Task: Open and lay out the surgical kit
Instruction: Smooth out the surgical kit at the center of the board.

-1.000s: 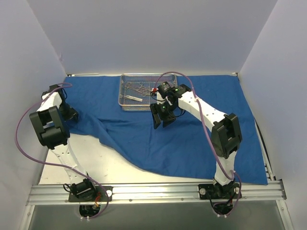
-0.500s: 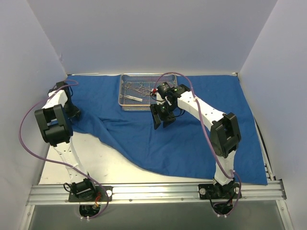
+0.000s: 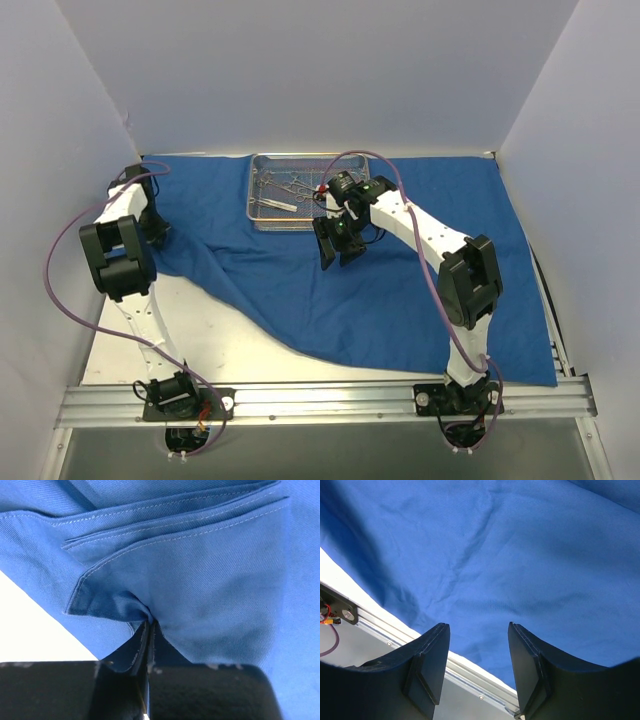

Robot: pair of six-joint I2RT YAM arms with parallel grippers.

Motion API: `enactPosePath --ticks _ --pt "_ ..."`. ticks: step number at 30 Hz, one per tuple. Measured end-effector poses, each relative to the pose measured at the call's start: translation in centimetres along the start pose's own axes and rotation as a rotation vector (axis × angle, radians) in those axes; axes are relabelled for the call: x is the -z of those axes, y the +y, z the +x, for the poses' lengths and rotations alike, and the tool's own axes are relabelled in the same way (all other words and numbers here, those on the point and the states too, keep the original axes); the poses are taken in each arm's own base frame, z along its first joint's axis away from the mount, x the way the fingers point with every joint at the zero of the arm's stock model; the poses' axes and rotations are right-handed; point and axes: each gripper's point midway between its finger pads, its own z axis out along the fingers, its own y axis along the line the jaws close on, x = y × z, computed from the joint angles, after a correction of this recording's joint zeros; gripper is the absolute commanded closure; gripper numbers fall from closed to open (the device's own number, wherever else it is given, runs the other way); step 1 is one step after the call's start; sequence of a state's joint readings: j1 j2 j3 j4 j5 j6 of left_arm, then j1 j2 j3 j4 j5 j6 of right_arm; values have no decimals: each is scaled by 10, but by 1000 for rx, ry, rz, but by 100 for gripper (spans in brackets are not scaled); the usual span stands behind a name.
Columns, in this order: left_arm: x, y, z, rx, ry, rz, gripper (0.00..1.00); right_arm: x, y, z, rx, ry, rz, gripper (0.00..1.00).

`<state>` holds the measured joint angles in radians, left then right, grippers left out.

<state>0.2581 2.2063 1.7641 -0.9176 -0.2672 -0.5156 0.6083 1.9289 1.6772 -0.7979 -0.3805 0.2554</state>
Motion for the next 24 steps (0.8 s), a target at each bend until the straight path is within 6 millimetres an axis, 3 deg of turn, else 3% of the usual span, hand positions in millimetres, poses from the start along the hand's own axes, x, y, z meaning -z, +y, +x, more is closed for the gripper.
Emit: enactPosePath --ticks 1,3,7,19,24 --pt "0 0 0 -1 -2 -1 96 0 0 0 0 0 0 50" --pt "1 -1 -1 -3 -6 0 82 0 0 0 0 0 0 50" --pt "1 -2 -2 -1 -11 -5 69 0 0 0 0 0 0 50" --pt "-2 6 -1 15 -5 -11 61 0 0 0 0 0 -1 50" --pt "-2 8 -1 24 3 -4 52 0 0 0 -1 0 -1 50"
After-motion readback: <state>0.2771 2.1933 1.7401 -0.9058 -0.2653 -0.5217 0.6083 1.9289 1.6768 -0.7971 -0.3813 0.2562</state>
